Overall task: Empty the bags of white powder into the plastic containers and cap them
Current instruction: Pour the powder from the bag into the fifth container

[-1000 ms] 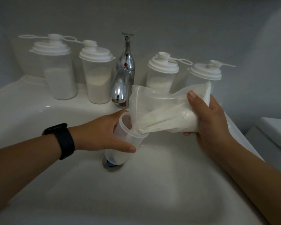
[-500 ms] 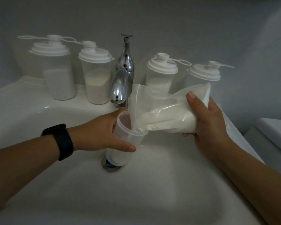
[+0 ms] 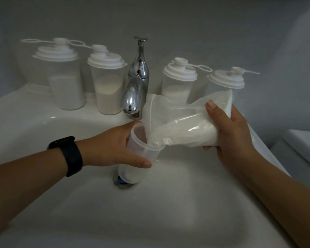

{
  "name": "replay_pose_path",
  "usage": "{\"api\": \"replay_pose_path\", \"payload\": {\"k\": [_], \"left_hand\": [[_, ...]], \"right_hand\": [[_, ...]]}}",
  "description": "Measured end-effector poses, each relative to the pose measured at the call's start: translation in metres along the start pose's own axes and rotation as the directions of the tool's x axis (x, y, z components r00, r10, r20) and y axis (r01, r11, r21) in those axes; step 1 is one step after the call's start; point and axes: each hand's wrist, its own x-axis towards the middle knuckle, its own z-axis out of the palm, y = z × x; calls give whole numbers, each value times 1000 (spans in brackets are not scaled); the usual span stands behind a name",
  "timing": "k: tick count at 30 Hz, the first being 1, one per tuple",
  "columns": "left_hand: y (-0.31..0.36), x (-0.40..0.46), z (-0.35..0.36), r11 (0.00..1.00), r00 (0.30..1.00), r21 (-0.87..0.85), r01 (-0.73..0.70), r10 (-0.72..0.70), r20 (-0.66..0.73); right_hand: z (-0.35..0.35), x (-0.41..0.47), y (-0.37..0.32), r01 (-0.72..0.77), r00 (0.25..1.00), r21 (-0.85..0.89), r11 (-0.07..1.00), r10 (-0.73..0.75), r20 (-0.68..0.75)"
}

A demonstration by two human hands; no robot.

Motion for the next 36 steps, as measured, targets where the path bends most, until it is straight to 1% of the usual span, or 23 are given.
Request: {"api": "replay_pose_path", "payload": {"k": [15,21,30,36], "left_hand": [[1,0,0,1000,1000,-7,12,-12,14],[2,1,1,1000,1000,21,15,-16,24],[1,1,1,1000,1000,26,10,-10,21],[0,1,1,1000,1000,28,7,-8,18]], "right_hand": [[-1,1,-1,16,1000,-13,1000,-16,5],[-1,0,-2,14,1000,-18,1000,-14,14],[1,-1,-3,-27,1000,5,1000,27,2],[0,0,-1,-23,1000,-3,1000,23,-3]]}}
